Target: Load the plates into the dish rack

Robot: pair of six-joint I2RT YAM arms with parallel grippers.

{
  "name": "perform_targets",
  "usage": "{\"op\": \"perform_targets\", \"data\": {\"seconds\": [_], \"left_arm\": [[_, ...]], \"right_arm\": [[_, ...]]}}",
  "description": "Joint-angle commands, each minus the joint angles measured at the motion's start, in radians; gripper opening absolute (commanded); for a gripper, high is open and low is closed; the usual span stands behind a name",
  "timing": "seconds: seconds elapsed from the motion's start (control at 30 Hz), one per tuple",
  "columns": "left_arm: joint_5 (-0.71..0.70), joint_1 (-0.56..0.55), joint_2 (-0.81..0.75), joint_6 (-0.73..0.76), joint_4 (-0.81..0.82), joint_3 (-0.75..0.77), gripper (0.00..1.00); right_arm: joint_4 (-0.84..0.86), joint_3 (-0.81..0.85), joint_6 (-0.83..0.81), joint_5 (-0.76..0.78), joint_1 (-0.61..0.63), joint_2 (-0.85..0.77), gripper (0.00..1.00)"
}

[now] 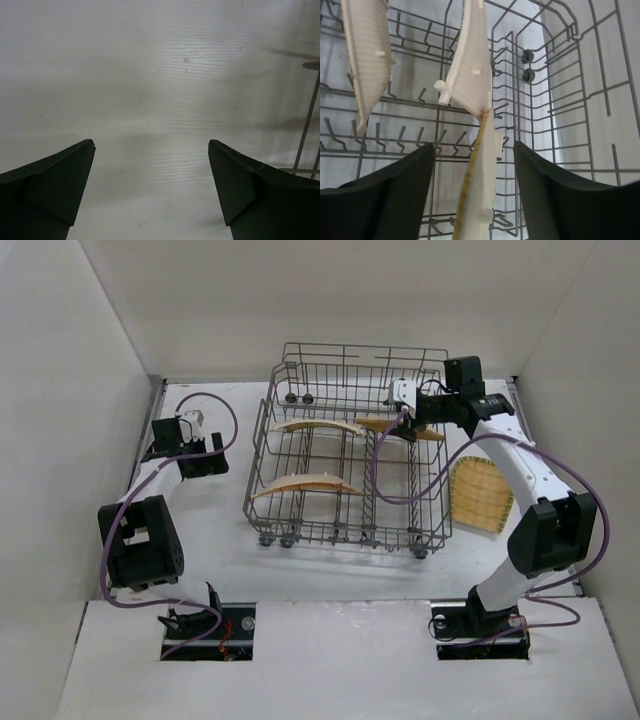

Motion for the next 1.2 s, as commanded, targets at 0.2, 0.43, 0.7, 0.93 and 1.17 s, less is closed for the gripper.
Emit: {"op": "perform_targets", "data": {"seconds": [0.2,0.43,0.7,0.93,1.17], "left_arm": [[0.019,-0.035,0.018,-0.001,0.029,0.042,1.00],[0.026,-0.065,0.025,-0.006,0.054,0.036,1.00],[0.026,-0.065,-0.008,-0.017,0.072,0.016,1.00],[0.026,-0.065,-0.043,-0.020,0.083,0.005,1.00],[0.042,-0.056,-0.032,-0.023,0.092,0.039,1.00]], "right_arm": [[0.231,-0.048,0.190,0.078,0.010,-0.189,0.77],[0.371,-0.055,0.469,0.239,0.014,-0.368,0.76],[0.240,-0.241,0.982,0.379,-0.378,-0.513,0.73],[0.103,-0.493,1.103,0.206,-0.821,-0.533,0.68],[0.011,-0.548,1.151,0.112,-0.984,-0.409,0.67]]}}
